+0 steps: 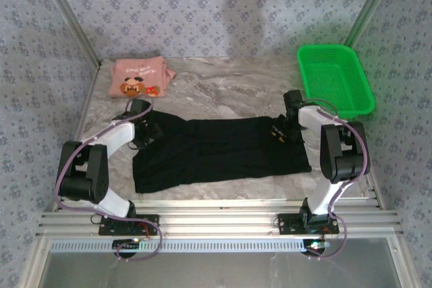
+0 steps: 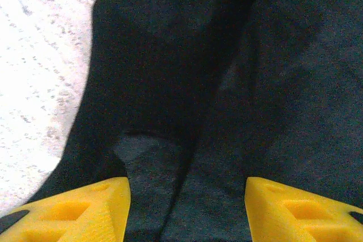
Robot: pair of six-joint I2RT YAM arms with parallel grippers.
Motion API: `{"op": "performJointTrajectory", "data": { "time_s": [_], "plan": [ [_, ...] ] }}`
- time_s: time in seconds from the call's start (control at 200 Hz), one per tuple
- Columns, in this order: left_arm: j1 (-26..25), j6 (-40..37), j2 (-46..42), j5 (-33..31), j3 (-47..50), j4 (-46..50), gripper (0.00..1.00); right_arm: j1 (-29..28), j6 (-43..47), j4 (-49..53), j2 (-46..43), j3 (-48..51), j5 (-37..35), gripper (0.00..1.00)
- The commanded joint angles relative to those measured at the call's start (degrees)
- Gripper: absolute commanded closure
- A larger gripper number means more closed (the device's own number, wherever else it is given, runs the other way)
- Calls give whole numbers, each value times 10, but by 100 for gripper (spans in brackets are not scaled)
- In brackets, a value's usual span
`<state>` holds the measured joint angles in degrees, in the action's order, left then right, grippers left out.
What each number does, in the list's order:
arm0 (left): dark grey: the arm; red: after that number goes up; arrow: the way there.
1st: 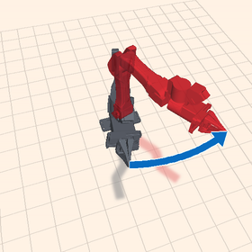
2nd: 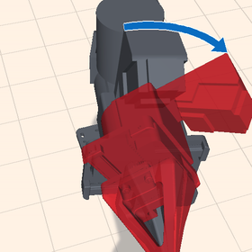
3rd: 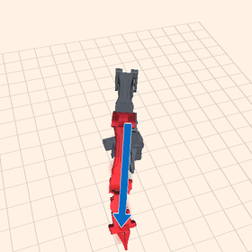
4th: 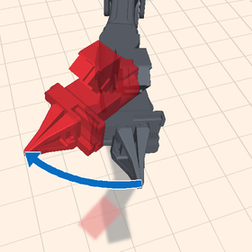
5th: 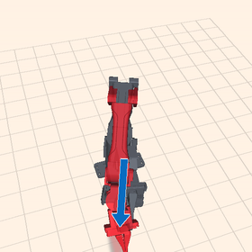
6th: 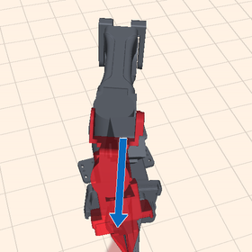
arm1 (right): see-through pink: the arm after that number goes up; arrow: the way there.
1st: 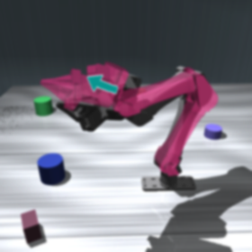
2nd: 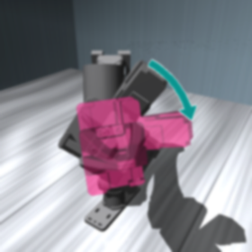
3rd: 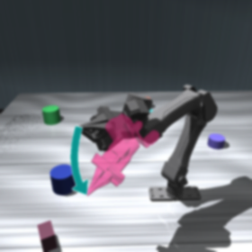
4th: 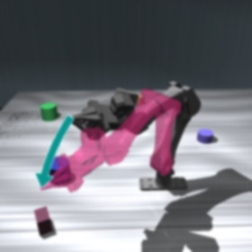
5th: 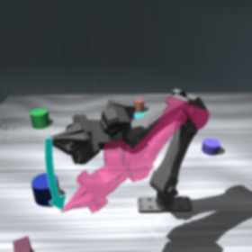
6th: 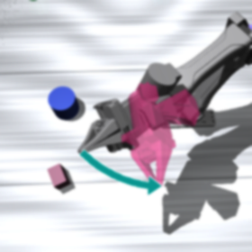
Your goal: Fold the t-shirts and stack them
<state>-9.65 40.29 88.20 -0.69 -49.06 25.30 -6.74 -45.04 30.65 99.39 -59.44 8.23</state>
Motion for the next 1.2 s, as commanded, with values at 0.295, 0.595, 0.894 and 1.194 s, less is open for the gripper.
{"op": "performJointTrajectory", "data": {
  "time_s": [0.295,0.595,0.894,1.194],
  "plan": [
    [9,-23,-22,-22,11,3,46,1,-7,16,-23,12,0,100],
    [19,-27,-48,-33,18,14,46,-5,-22,35,-50,39,62,100],
    [20,-28,-59,-36,19,17,47,-20,-22,75,-50,50,92,100],
    [6,-47,-57,-39,-31,46,42,7,39,104,-65,-1,53,54]
  ]
}}
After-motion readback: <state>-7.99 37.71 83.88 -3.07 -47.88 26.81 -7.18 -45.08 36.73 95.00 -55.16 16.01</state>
